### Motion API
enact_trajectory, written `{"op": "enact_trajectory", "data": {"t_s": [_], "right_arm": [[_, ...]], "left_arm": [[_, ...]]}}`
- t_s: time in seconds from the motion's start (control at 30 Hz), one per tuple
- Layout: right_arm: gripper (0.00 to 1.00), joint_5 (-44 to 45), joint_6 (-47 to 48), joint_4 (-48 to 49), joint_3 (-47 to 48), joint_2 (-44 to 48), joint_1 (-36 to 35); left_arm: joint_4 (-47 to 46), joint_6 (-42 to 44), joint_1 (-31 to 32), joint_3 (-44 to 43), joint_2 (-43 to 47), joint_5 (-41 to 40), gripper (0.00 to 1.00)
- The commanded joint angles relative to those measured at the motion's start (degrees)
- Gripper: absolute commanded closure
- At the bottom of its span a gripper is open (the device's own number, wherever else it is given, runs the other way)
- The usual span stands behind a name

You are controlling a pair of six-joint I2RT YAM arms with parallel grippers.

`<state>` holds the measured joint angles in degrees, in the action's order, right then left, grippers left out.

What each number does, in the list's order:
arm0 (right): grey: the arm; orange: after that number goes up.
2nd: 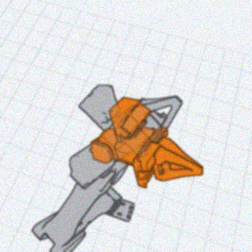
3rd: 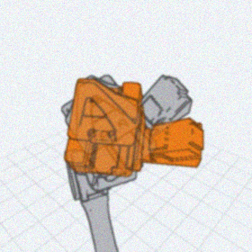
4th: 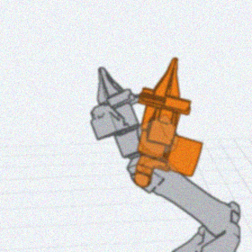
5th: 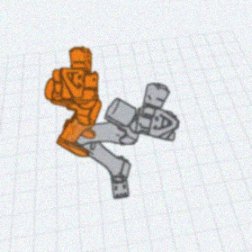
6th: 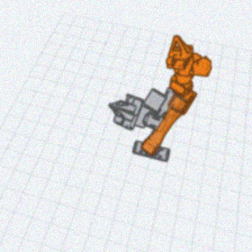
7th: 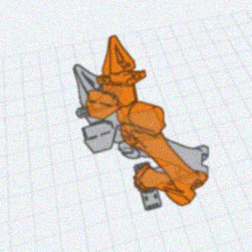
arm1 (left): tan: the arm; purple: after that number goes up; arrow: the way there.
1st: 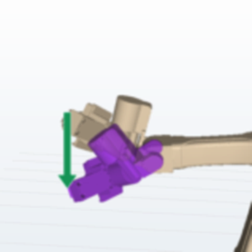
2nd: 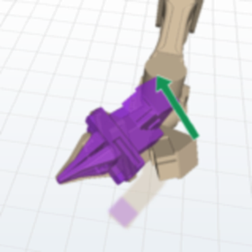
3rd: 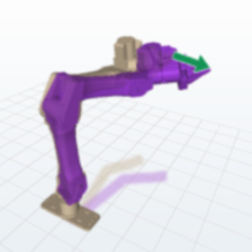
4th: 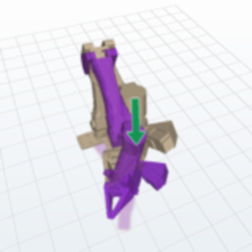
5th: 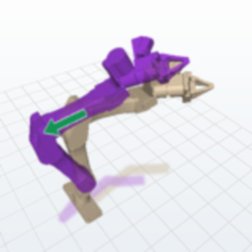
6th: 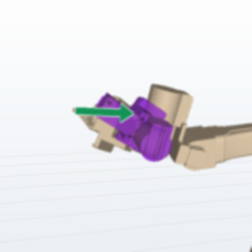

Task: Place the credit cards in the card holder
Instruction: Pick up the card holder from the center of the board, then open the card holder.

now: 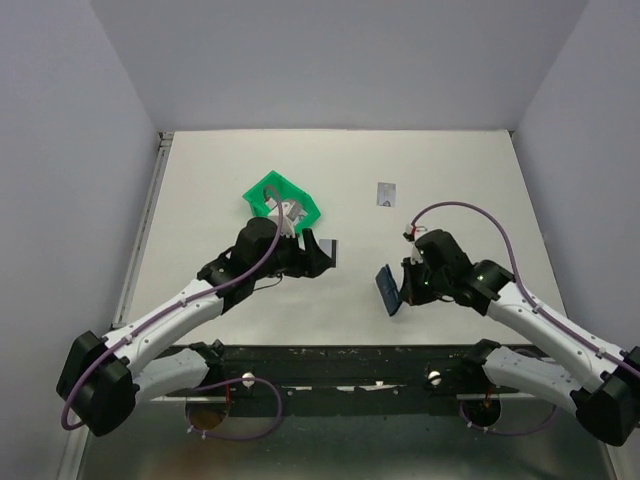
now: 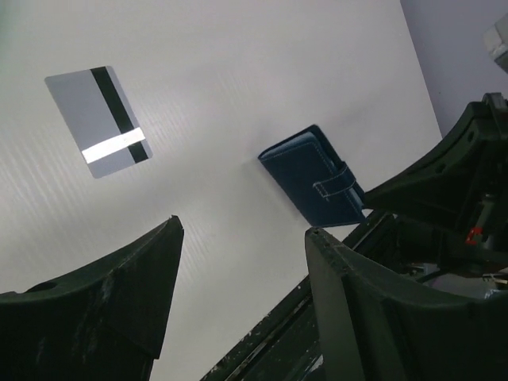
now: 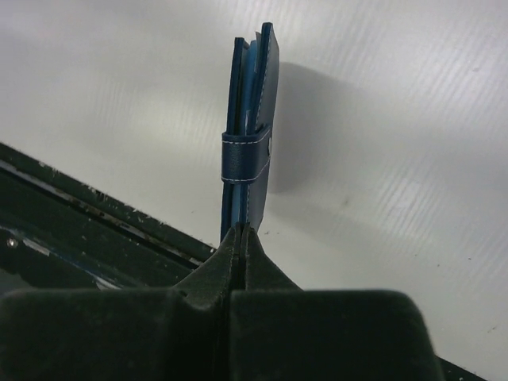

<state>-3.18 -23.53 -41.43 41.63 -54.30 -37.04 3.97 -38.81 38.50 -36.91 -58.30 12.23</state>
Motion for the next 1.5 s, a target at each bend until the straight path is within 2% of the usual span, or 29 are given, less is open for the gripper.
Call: {"op": "enact_trajectory", "data": {"t_s": [0.0,0.23,0.43,0.6,0.77,0.93,1.17,1.47], "right_arm": [[1.00,0.1,3.5,0.9,3.7,-0.9,-6.3],[1.00,4.7,5.2,4.0,4.5,0.2,-14.5],[1.00,15.3,5.8,2.8,6.8,3.2,-18.9],[1.00,20.8,6.8,1.9,7.8,6.2,-19.3],[1.00,22.3,8.3,1.4,9.9,4.6,-20.3],[1.00,23.3,9.0,0.8,10.8,3.8,-22.2],[1.00,24.4,9.9,2.1,10.4,4.0,-24.7],[1.00,34.4,10.7,1.7,11.4,2.5,-30.4]], "left_arm": [[-2.1,-0.3,0.4,-7.0,-5.4,4.0,0.23],[8.9,1.5,0.4,-20.6,-15.9,10.0,0.21],[11.1,-6.3,0.4,-21.3,-17.1,14.6,0.19],[18.4,-12.9,0.4,-23.6,-16.3,14.6,0.16],[11.3,-24.4,0.3,-21.2,-15.8,18.9,0.13],[11.5,-26.1,-0.1,-23.1,-15.8,16.5,0.06],[10.2,-29.6,-0.1,-23.0,-18.9,20.1,0.02],[11.2,-36.2,-0.1,-22.1,-20.4,22.1,0.01]]}}
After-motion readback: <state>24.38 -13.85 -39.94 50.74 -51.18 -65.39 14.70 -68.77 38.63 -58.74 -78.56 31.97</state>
